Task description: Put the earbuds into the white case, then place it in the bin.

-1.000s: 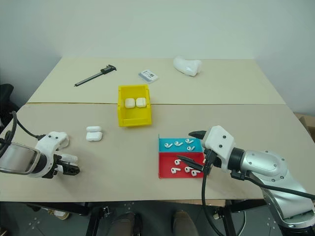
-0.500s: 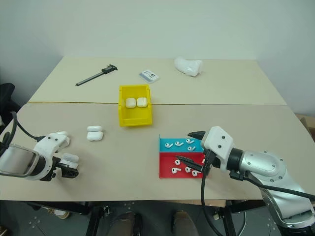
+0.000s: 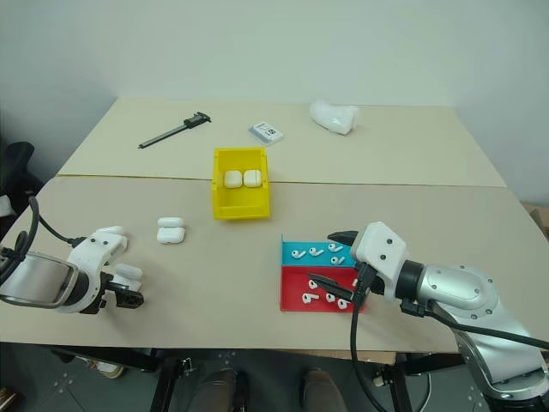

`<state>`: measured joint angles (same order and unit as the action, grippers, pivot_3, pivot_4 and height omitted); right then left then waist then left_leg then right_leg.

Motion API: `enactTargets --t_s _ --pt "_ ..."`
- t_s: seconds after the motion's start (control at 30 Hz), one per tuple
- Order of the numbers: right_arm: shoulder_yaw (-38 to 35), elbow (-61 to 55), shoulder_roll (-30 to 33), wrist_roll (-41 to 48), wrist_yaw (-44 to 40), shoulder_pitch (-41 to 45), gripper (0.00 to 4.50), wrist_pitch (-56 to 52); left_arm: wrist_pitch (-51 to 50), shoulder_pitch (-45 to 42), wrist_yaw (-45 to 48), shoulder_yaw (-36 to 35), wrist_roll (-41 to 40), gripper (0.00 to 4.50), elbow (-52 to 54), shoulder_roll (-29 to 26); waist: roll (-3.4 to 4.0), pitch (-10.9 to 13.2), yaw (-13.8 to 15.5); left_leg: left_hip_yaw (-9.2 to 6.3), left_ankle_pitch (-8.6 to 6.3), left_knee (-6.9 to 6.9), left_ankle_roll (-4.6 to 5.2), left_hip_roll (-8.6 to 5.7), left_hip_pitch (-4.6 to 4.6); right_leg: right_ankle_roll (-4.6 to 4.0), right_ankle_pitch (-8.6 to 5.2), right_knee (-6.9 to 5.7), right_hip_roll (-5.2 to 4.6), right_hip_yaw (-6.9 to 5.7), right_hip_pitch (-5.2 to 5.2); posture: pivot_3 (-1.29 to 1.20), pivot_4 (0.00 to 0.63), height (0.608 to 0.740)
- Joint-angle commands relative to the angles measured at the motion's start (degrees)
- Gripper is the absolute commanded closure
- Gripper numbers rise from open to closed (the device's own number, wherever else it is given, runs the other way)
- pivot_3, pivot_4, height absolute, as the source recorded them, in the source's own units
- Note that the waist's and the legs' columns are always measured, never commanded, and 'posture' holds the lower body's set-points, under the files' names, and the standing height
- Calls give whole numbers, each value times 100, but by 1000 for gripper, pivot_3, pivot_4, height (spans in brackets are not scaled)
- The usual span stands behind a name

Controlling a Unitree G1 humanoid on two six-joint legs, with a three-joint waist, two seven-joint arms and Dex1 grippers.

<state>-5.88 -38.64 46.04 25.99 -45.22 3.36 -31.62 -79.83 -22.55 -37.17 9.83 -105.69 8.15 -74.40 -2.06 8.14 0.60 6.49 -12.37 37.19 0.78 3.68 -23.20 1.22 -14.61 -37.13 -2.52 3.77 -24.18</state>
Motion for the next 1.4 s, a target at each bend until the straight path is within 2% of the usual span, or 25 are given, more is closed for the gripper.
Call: enactTargets --t_s 0.03,0.53,0.77,0.97,1.1,1.2,1.4 --pt "-167 -148 42 33 2 35 50 118 99 -114 -20 -47 65 9 40 -121 0 0 3 0 0 0 0 0 0 0 0 0 0 0 0 0 150 740" --pt "-121 -141 58 3 2 74 50 111 83 -242 15 -45 -15 9 99 -265 -1 0 -2 0 1 -1 -2 0 -4 0 0 2 1 0 -2 0 150 740" --pt "-102 -138 60 -12 2 96 50 114 73 -179 44 68 209 9 -50 -40 -1 0 1 0 1 -1 -2 0 -4 0 0 2 1 -1 -1 0 150 740" --pt "-99 -155 49 -23 24 92 50 111 60 -221 44 47 651 9 -145 396 15 -9 17 2 1 -1 -2 -4 2 0 0 2 -1 -1 4 0 150 740" --pt "-123 -195 59 -11 28 61 50 99 -56 -193 148 -53 725 9 -90 437 25 -15 36 4 6 -1 -7 -7 5 0 0 1 -3 -8 10 0 150 740" --pt "-147 -213 69 2 27 35 0 92 -46 -75 172 -167 718 659 -5 380 25 -15 25 1 6 -1 -8 -6 3 0 0 1 -2 -7 9 0 150 740" --pt "-131 -184 72 -13 8 19 0 125 -81 137 351 -405 701 2601 187 86 21 -13 -35 -3 6 -5 -8 0 0 0 0 1 2 -3 1 0 150 740"
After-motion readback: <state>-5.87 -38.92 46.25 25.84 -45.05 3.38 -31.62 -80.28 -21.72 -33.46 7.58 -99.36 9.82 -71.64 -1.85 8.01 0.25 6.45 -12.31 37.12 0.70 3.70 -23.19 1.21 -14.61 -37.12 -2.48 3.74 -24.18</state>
